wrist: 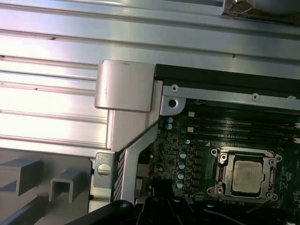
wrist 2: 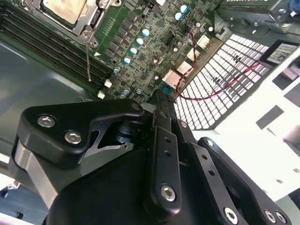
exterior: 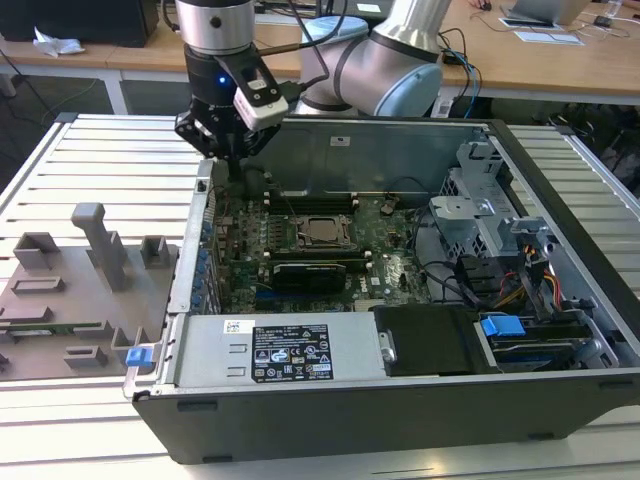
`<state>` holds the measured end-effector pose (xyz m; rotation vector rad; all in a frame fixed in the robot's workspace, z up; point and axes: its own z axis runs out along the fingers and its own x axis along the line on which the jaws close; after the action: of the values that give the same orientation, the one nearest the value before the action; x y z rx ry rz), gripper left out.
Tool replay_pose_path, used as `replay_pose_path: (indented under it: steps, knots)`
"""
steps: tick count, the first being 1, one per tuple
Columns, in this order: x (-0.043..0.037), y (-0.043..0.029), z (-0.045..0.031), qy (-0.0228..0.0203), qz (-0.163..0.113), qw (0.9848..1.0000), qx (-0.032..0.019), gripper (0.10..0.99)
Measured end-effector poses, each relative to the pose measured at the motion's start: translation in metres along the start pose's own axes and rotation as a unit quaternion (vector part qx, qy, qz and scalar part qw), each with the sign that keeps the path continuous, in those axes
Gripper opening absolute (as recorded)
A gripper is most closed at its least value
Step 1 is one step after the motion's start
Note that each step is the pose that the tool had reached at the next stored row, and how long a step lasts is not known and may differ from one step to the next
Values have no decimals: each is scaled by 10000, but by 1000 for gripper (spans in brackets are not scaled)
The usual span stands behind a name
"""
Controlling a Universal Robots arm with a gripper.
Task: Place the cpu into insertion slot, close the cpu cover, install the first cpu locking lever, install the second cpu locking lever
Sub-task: 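Install the first cpu locking lever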
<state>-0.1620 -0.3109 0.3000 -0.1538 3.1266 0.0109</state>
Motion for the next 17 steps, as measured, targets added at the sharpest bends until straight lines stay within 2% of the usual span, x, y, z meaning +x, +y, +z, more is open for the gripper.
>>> replay_pose_path:
  steps: [9, 17]
  knots:
    - [24, 2, 41, 1, 0, 10000, 0, 106]
    - [-20, -2, 56, 1, 0, 10000, 1, 106]
